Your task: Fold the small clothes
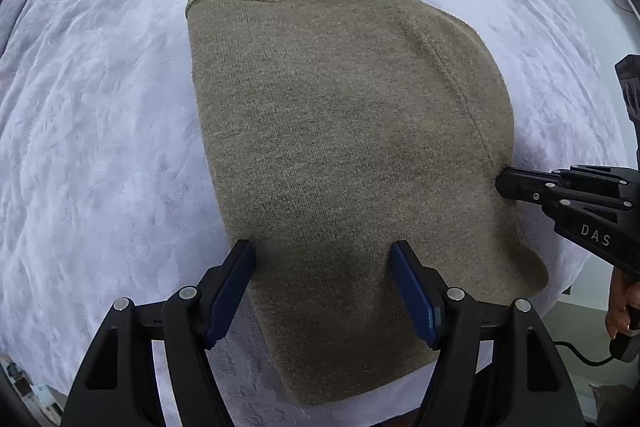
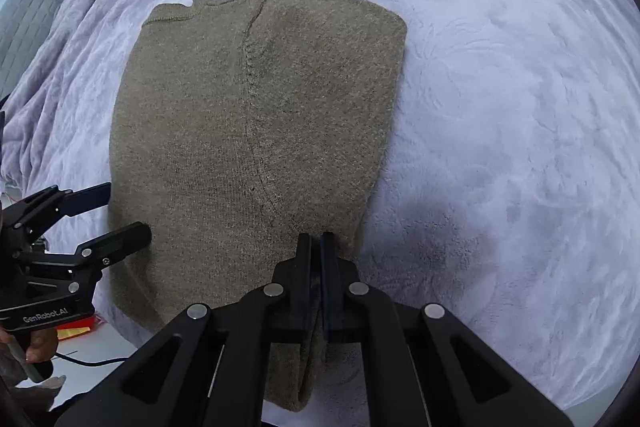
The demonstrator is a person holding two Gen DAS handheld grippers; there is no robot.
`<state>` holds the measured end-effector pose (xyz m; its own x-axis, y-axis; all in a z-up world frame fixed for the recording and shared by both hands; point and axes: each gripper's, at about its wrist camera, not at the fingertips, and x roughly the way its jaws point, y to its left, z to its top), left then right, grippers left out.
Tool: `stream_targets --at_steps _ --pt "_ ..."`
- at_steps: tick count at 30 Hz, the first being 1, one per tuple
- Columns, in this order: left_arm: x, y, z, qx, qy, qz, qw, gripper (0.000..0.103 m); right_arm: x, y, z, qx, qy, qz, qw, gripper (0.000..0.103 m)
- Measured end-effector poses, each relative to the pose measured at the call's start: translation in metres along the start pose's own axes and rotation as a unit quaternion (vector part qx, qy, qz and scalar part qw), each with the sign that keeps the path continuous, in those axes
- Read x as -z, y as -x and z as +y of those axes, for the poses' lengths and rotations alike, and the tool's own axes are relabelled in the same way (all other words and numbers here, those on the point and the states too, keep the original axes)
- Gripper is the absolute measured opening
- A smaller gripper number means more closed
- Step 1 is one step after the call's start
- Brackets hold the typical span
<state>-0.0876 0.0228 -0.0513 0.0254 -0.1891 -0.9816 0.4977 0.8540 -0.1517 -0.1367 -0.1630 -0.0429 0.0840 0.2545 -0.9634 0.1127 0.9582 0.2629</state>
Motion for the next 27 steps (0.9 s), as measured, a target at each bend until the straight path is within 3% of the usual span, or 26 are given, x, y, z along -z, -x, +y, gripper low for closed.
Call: stream_targets --at_steps 2,6,14,22,23,26,27 --pt "0.002 -0.003 0.004 -0.005 0.007 0.011 0.9999 0.081 0.002 0.005 0.001 0.005 0.004 0.003 1.000 0.003" --pt "0.014 -0.013 0.018 0.018 0.057 0.045 0.9972 0.082 0.008 0.004 0.001 0.016 0.007 0.014 1.000 0.003" --pt "0.017 -0.004 0.014 -0.005 0.041 0.049 0.9980 0.082 0.009 0.008 0.000 0.024 -0.012 0.033 0.999 0.003" --pt "0.015 0.002 0.025 -0.007 0.041 0.049 0.9979 0.082 0.004 0.028 -0.025 -0.039 -0.088 0.006 0.995 0.006" --pt "0.015 0.005 0.026 -0.009 0.040 0.047 0.9980 0.082 0.002 0.030 -0.030 -0.050 -0.102 0.000 0.994 0.012" --pt "0.012 0.012 0.029 -0.011 0.042 0.039 0.9983 0.082 -0.005 0.029 -0.050 -0.089 -0.155 -0.017 0.984 0.052" --pt "0.009 0.018 0.035 -0.011 0.045 0.034 0.9983 0.082 -0.008 0.029 -0.055 -0.104 -0.171 -0.024 0.980 0.053"
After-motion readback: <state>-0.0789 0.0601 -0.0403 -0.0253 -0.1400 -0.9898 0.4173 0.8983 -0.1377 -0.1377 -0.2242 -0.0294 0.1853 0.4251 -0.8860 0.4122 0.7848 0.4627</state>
